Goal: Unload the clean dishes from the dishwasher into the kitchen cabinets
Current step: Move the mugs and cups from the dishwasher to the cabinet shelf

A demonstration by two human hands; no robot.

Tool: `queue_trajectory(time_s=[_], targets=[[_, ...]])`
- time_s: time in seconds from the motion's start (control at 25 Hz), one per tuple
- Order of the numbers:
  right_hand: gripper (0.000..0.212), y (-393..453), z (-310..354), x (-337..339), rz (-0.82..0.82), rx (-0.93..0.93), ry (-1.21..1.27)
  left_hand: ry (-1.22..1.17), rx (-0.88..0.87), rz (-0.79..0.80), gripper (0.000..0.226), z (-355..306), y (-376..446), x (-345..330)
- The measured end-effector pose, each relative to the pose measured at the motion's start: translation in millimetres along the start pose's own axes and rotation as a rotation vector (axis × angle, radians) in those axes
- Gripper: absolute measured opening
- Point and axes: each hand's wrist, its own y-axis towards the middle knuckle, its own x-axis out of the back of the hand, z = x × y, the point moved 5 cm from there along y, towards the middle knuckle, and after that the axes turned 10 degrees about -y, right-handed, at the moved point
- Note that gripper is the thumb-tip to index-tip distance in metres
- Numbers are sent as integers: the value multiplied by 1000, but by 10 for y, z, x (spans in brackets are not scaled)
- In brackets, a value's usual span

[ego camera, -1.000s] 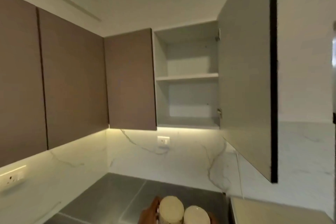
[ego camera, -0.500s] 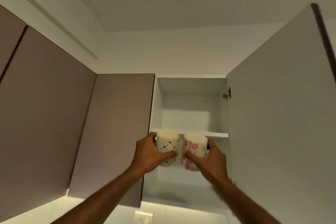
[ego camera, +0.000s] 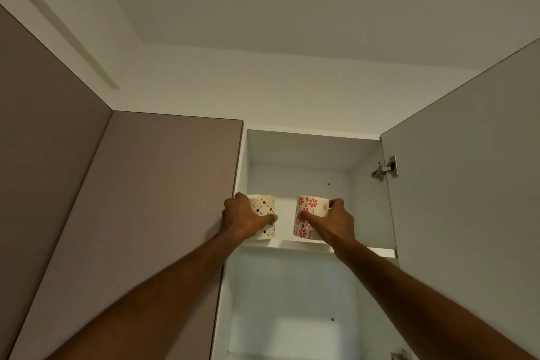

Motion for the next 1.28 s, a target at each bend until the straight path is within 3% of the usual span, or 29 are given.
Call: queue_trajectory(time_s=[0.16,0.36,0.72,1.08,1.2,1.28], targets=[[77,230,-99,-416,8,-27,-33,84,-69,82,83,-28,267,-388],[80,382,-228,-652,20,-49,-188,122,-35,115,72,144,508,-643],[84,352,-265,-818,35,20,-621,214,38,85,93,523,482,-777],[75,367,-302,-827,227,-44,-680,179,103,62,101,589,484,-827],[77,310,-258,-787,182,-37,-638,142,142,51,104,556,437,-785],[78,199,-246,-737,28,32,-542,113,110,-10,94,509,333,-741]])
